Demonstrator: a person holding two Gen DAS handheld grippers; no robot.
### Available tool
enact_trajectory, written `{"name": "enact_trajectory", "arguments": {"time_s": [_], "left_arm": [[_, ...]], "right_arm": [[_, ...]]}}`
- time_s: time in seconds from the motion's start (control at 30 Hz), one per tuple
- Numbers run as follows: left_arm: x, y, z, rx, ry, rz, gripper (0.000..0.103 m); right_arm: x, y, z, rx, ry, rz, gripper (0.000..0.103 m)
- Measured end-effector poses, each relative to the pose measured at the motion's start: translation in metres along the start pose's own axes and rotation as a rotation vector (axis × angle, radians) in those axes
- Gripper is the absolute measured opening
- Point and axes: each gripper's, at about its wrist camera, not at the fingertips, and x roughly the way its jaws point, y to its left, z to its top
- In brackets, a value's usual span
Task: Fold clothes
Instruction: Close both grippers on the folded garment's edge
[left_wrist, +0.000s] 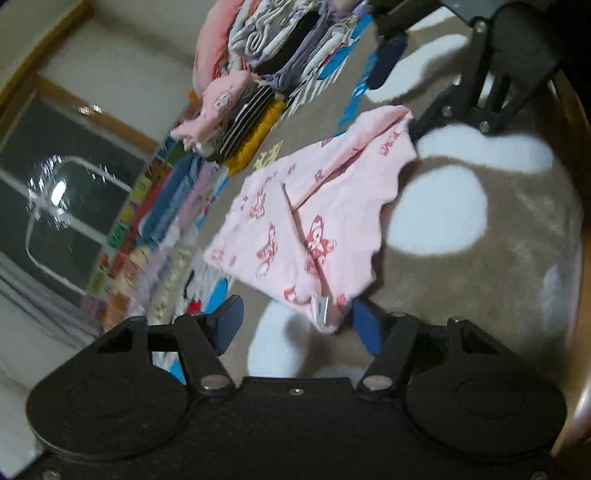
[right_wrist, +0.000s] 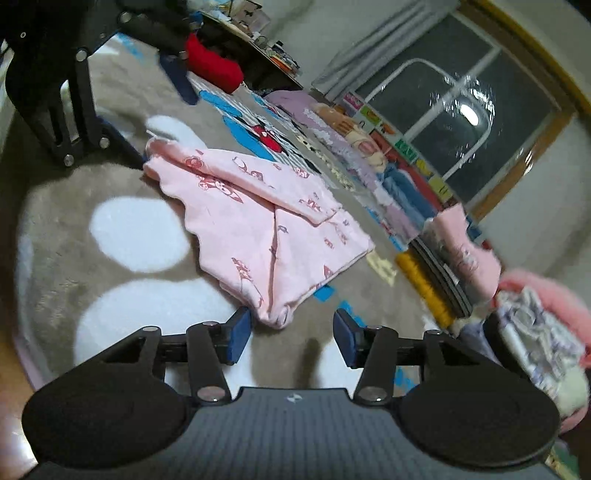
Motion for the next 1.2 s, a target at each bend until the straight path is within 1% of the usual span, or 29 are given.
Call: {"name": "enact_trajectory", "arguments": {"time_s": [0.2,0.3,0.4,0.47,0.5,0.57,0.63,0.7,0.77,0.83,0.9,1.0,1.07,1.13,1.17,1.2], "left_arm": [[0.009,0.003,-0.001,-0.024,-0.036,0.034,0.064],[0.004,0.005,-0.002,-0.022,-0.018,0.027,0.063],[0.004,0.003,-0.002,0.002,-0.012,0.04,0.064],[0.008,0.002,0.0,-0.007,-0.02,0.043,0.062],[0.009,0.002,0.002,-0.015,-0.022,0.04,0.061],[0.01,0.003,0.004,-0.02,-0.023,0.04,0.061],[0.011,0.002,0.006,-0.021,-0.024,0.041,0.061],[0.01,0.0,0.007,-0.02,-0.023,0.042,0.061],[0.008,0.0,0.007,-0.024,-0.023,0.043,0.061],[0.007,0.0,0.006,-0.033,-0.023,0.043,0.061],[0.006,0.0,0.005,-0.042,-0.024,0.042,0.061],[0.005,0.001,0.004,-0.05,-0.027,0.039,0.061],[0.005,0.0,0.004,-0.046,-0.03,0.04,0.061],[0.005,0.0,0.005,-0.043,-0.035,0.043,0.06],[0.005,0.0,0.005,-0.042,-0.039,0.044,0.059],[0.004,-0.001,0.005,-0.04,-0.042,0.043,0.055]], "right_arm": [[0.008,-0.001,0.003,-0.016,-0.025,-0.042,0.054],[0.0,0.0,0.004,-0.041,0.001,-0.043,0.055],[-0.006,0.005,0.001,-0.085,0.003,-0.041,0.055],[0.0,0.005,0.004,-0.088,0.02,-0.021,0.054],[0.003,0.005,0.007,-0.098,0.023,-0.008,0.05],[0.006,0.009,0.016,-0.138,0.015,0.019,0.047],[0.004,0.015,0.025,-0.168,-0.01,0.052,0.047],[0.001,0.024,0.03,-0.192,-0.033,0.062,0.047],[0.001,0.029,0.03,-0.217,-0.032,0.046,0.048],[0.004,0.02,0.029,-0.181,-0.008,0.039,0.051],[0.007,0.011,0.026,-0.169,0.019,0.013,0.055],[0.007,0.002,0.017,-0.169,0.046,-0.018,0.055],[0.006,0.001,0.012,-0.161,0.038,-0.023,0.055],[0.008,0.005,0.011,-0.196,0.015,-0.021,0.053],[0.007,0.007,0.011,-0.216,0.001,-0.024,0.052],[0.007,0.009,0.01,-0.234,-0.013,-0.03,0.052]]}}
